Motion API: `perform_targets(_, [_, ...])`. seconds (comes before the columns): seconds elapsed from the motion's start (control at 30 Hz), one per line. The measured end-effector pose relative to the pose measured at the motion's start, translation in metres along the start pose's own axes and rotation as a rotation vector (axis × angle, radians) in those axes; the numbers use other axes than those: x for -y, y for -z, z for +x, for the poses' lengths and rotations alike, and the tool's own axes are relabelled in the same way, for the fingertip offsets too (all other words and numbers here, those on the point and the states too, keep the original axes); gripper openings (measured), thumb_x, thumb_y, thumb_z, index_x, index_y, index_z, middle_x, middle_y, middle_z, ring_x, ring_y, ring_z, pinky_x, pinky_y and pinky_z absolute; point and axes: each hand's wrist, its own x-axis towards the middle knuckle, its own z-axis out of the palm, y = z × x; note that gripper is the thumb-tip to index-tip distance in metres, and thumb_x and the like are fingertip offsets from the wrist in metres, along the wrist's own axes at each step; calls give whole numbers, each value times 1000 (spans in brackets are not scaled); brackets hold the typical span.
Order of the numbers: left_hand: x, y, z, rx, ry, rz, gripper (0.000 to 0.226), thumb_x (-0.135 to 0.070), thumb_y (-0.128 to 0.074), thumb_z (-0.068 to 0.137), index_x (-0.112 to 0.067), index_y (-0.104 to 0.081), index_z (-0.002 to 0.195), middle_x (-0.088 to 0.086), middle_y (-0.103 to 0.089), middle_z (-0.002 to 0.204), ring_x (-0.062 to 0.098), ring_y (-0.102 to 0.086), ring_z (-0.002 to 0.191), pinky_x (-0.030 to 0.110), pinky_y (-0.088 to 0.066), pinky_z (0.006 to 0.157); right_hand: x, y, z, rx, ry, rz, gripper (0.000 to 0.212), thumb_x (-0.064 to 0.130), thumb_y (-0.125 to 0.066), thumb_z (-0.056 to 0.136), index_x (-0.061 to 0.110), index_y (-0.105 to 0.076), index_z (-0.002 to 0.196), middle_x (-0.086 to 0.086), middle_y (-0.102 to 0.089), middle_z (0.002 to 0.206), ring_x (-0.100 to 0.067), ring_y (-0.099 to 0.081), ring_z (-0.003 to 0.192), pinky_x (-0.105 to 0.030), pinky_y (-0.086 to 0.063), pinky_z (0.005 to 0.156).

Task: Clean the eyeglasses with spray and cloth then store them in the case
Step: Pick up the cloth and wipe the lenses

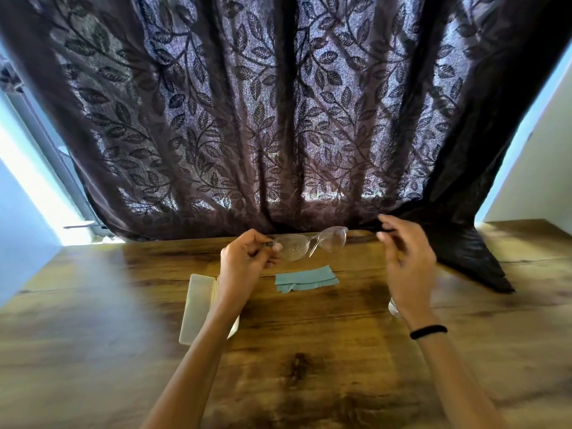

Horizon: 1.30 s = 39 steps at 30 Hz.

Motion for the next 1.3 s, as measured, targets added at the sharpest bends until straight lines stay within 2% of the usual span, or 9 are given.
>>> perform_targets(0.13, [-2, -3, -1, 18, -7, -24, 28, -4, -66, 81, -29, -62, 70, -6, -73, 68, 15, -70, 61, 20, -55, 56, 8, -21, 1, 243, -102, -6, 41, -2, -62, 83, 10, -57, 122, 3, -60, 95, -9, -59, 82, -2, -43, 77])
perform_targets(0.23, [-1, 0, -1, 32, -3, -35, 20, -7, -67, 80, -25, -61, 72, -6, -72, 67, 14, -69, 61, 19, -54, 56, 9, -30, -2, 309, -108, -21, 41, -5, -60, 82, 11, -59, 120, 4, -61, 96, -8, -59, 83, -1, -42, 78])
perform_targets(0.33, [2, 5, 0, 34, 19, -57, 16, -9, -68, 79, -22, -61, 73, -5, -72, 65, 15, -69, 60, 18, -54, 55, 7, -34, -3, 320, -92, -51, 30, -2, -61, 83, 11, -66, 110, 2, -65, 93, -9, -61, 79, -13, -48, 75])
perform_targets(0.47, [9, 9, 2, 58, 56, -80, 12, -10, -68, 78, -21, -64, 76, -3, -72, 65, 15, -69, 60, 18, -54, 55, 5, -36, -3, 295, -76, -99, 19, -1, -64, 81, 7, -71, 97, -3, -69, 92, -6, -58, 80, -13, -44, 76])
perform_targets(0.63, [13, 15, 3, 96, -4, 32, 31, -5, -67, 80, -12, -64, 110, 2, -73, 87, 9, -70, 72, 18, -56, 62, 4, -38, 1, 241, -66, -126, 15, -3, -64, 80, 3, -72, 91, -7, -71, 89, -9, -59, 75, -27, -53, 74])
perform_targets(0.73, [14, 18, 3, 173, -94, 136, 42, -5, -64, 83, -20, -57, 121, -3, -72, 93, 4, -69, 78, 20, -57, 67, 5, -40, 3, 234, -45, -138, 15, -3, -65, 80, 2, -72, 91, -7, -71, 88, -8, -59, 74, -24, -52, 73])
perform_targets(0.97, [17, 26, 6, 252, -170, 306, 25, -4, -56, 88, -12, -63, 111, -6, -67, 91, -1, -66, 82, 22, -58, 67, 3, -41, 3, 239, -44, -91, 15, -2, -62, 81, 4, -72, 90, -6, -70, 86, -10, -60, 74, -18, -48, 71])
perform_targets(1.13, [12, 25, 6, 222, -96, 269, 11, -5, -57, 88, -9, -65, 94, 4, -69, 75, 3, -69, 68, 17, -56, 60, 2, -44, 1, 253, -36, -57, 17, -2, -62, 81, 6, -71, 94, -3, -69, 88, -7, -60, 76, -21, -51, 72])
perform_targets(1.3, [6, 27, 11, 149, -73, 222, 11, -5, -58, 87, -8, -67, 91, 4, -68, 72, 7, -69, 64, 17, -55, 58, -4, -55, 2, 342, -298, 84, 45, 12, -68, 81, 11, -53, 123, 3, -62, 96, -8, -62, 79, -19, -50, 73])
